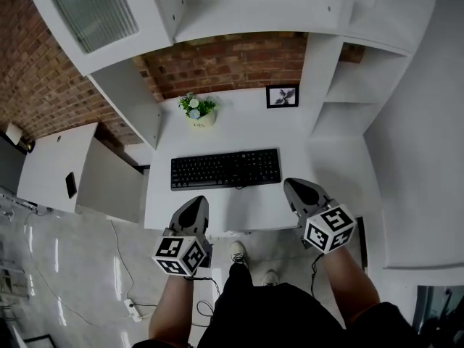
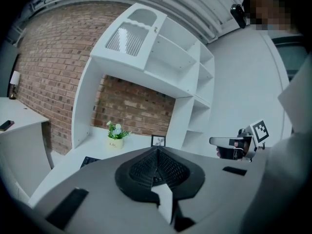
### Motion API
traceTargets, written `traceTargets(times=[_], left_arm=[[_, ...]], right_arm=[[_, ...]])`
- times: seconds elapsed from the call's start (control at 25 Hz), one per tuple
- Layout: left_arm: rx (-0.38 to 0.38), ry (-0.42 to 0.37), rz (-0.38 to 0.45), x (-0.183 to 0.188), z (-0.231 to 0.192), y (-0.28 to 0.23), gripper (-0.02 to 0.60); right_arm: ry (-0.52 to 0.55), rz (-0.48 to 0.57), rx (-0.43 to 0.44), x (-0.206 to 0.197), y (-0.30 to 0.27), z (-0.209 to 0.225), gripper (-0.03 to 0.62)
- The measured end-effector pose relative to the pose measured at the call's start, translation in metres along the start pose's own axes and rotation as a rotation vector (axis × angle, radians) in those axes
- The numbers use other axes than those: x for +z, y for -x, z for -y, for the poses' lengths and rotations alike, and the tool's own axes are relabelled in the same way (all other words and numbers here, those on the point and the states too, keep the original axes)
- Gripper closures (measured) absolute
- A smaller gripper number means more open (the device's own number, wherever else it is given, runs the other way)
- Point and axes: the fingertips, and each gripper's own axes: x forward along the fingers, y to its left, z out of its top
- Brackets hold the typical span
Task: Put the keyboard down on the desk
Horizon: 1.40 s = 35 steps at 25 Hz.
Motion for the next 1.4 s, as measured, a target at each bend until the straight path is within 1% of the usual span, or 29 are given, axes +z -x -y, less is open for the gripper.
traceTargets(times=[0.16,0.32,0.44,0.68,0.84,1.0,1.2,1.4], left_arm=[[0.021,-0.013,0.017,-0.007,0.031,0.035,0.563],[0.050,-0.017,0.020,-0.019,0.050,0.070,0.563],[0.074,-0.008,0.017,-0.029,0.056,0.091,0.563],[0.101,0.018,0.014,-0.046,0.054,0.119,0.563],[0.105,0.023,0.019,-0.047,0.046,0.139,0.563],[0.093,0.026,0.027,-0.047,0.036,0.163,0.563],[0.065,0.030,0.040,-0.048,0.022,0.195,0.563],[0.018,0.007,0.028,-0.048,0.019,0.226,0.563]], right_arm=[[-0.002,0.014,0.046,-0.001,0.028,-0.014,0.576],[-0.009,0.012,0.090,-0.007,0.045,-0.031,0.577],[-0.013,0.001,0.112,-0.018,0.054,-0.043,0.576],[-0.034,-0.010,0.136,-0.037,0.064,-0.063,0.576],[-0.045,-0.007,0.135,-0.042,0.065,-0.081,0.576],[-0.038,-0.005,0.121,-0.045,0.068,-0.105,0.577],[-0.022,0.002,0.079,-0.050,0.082,-0.140,0.577],[-0.008,0.014,0.020,-0.053,0.105,-0.178,0.577]])
